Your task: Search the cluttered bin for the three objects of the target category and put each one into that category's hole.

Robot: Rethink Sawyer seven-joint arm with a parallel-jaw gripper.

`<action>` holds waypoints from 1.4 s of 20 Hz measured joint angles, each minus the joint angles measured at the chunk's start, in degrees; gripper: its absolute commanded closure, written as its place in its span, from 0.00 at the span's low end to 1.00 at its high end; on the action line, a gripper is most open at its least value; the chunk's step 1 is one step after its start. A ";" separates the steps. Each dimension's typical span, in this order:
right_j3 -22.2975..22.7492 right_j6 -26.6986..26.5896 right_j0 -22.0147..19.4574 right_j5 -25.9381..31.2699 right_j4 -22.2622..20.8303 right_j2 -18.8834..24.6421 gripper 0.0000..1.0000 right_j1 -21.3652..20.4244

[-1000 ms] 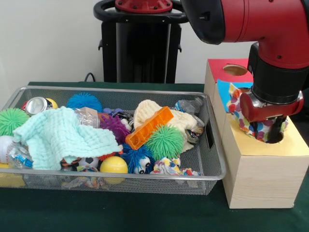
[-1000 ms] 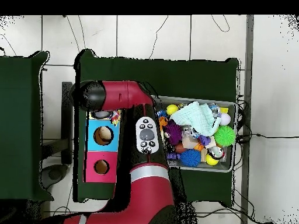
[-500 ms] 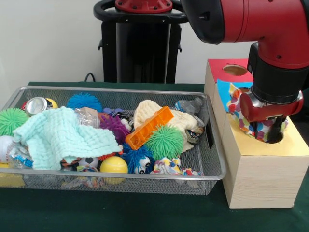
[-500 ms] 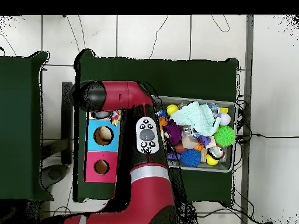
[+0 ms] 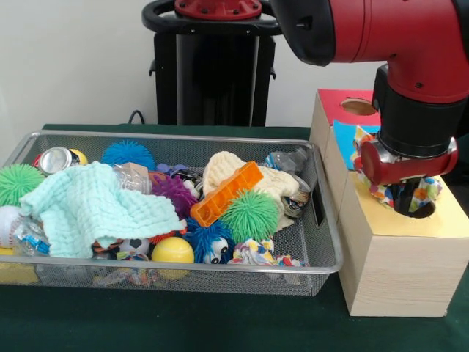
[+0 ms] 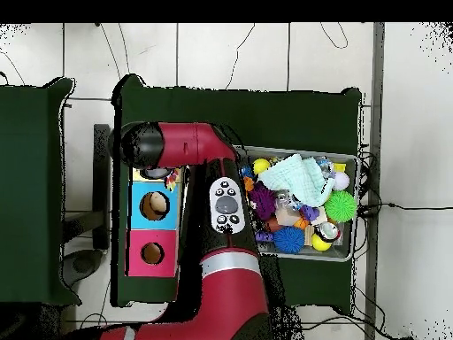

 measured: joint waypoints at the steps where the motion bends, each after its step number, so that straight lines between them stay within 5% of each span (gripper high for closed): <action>1: 0.04 0.00 -0.13 -0.04 0.00 0.00 1.00 -0.05; 12: 1.49 0.00 -0.88 -0.13 0.18 0.60 1.00 -1.77; 22: 8.72 0.00 -6.44 -4.20 1.46 3.36 1.00 -10.29; 28: 9.33 0.00 -7.53 -4.92 1.38 2.75 1.00 -13.96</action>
